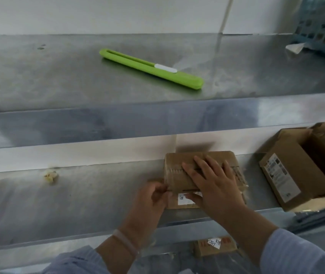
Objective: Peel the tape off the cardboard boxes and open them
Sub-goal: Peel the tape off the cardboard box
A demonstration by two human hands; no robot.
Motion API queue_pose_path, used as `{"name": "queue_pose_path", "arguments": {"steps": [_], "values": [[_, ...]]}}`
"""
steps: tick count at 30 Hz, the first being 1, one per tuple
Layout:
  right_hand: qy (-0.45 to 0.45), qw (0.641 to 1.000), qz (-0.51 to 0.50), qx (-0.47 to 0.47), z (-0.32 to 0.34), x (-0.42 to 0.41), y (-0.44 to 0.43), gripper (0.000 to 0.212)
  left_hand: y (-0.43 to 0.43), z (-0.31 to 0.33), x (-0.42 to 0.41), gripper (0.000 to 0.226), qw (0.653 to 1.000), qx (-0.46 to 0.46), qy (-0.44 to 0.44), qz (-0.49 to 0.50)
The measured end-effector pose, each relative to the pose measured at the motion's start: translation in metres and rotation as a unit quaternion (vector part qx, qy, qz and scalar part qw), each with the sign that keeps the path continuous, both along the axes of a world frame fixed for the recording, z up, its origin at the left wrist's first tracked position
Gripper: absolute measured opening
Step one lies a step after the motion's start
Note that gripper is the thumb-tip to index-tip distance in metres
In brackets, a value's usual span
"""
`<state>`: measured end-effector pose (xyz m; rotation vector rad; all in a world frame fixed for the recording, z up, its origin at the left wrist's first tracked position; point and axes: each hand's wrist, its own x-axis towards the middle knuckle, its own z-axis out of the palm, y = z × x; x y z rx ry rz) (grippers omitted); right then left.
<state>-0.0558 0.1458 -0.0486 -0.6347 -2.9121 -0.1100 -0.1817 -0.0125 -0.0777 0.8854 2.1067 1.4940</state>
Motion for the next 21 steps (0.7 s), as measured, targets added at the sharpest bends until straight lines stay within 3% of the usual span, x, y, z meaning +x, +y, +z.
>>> {"name": "queue_pose_path", "arguments": {"steps": [3, 8, 10, 12, 14, 18, 19, 21], "values": [[-0.002, 1.0, -0.006, 0.0, -0.001, -0.004, 0.001, 0.079, 0.001, 0.004, -0.003, 0.007, 0.999, -0.026, 0.038, 0.008], [0.008, 1.0, -0.01, 0.004, -0.003, -0.005, 0.0, 0.077, -0.002, 0.019, -0.009, 0.01, 0.975, -0.111, 0.193, 0.003], [0.013, 1.0, -0.01, 0.007, -0.005, -0.006, -0.001, 0.079, -0.002, 0.023, -0.009, 0.022, 0.969, -0.143, 0.201, -0.019], [0.016, 1.0, -0.011, 0.009, -0.005, -0.006, -0.001, 0.081, 0.001, 0.024, -0.01, 0.03, 0.973, -0.172, 0.147, -0.042], [0.013, 1.0, -0.012, 0.012, -0.005, -0.007, -0.001, 0.082, 0.002, 0.025, -0.011, 0.026, 0.984, -0.167, 0.007, -0.06], [0.012, 1.0, -0.013, 0.011, -0.004, -0.007, -0.002, 0.08, -0.005, 0.041, -0.015, 0.016, 0.967, -0.062, -0.242, -0.048], [0.013, 1.0, -0.012, 0.011, -0.004, -0.007, -0.002, 0.079, -0.005, 0.046, -0.017, 0.016, 0.963, -0.035, -0.264, -0.033], [0.018, 1.0, -0.008, 0.009, -0.004, -0.006, -0.004, 0.078, -0.003, 0.05, -0.024, 0.014, 0.973, -0.015, -0.228, -0.002]]}}
